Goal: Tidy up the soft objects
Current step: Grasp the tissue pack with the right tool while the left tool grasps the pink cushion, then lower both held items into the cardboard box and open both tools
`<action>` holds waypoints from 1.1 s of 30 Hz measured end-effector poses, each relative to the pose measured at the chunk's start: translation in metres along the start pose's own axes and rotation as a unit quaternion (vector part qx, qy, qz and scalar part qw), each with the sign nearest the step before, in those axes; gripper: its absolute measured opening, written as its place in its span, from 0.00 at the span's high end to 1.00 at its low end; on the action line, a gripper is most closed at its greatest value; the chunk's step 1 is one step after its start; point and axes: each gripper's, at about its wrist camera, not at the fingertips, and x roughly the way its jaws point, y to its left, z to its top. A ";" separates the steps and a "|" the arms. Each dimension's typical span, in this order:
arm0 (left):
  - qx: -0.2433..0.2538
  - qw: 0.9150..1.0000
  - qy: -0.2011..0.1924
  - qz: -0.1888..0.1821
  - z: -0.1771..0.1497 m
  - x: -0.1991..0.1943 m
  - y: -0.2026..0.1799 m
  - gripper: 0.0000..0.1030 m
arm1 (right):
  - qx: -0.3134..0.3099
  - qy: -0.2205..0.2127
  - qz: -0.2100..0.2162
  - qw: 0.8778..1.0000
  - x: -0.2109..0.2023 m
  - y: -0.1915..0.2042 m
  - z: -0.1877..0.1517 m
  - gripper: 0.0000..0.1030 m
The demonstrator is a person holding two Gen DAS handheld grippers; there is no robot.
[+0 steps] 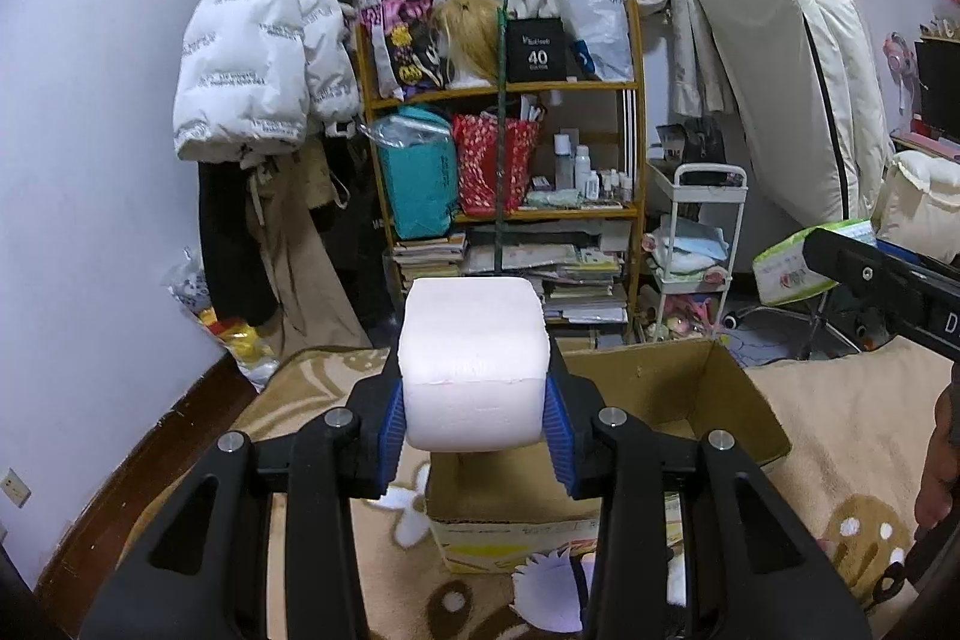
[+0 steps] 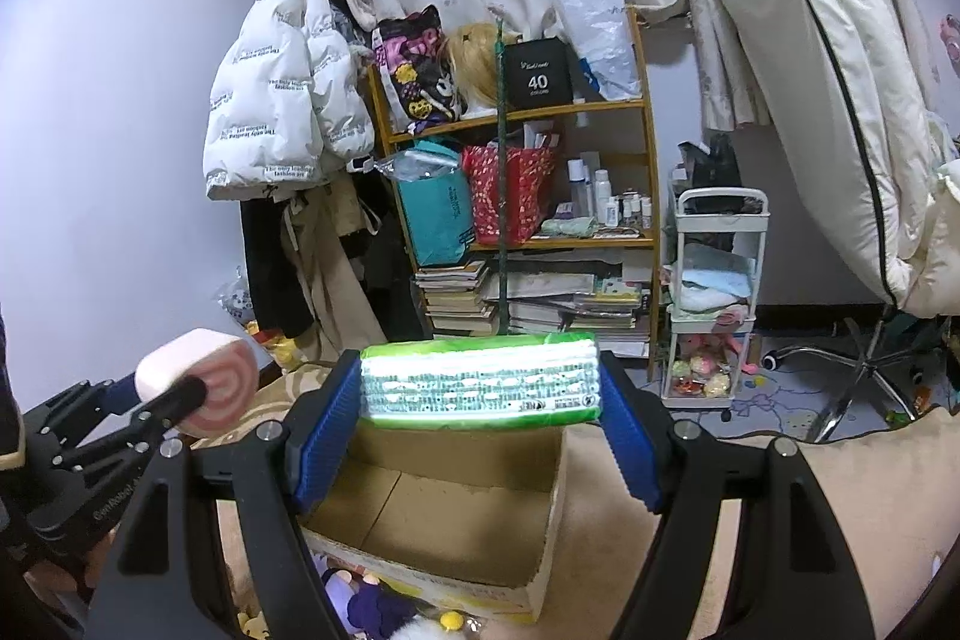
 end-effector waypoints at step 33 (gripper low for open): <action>-0.011 0.996 0.084 -0.012 -0.033 0.052 0.002 0.33 | -0.019 0.095 0.043 0.994 0.059 0.002 -0.062 0.21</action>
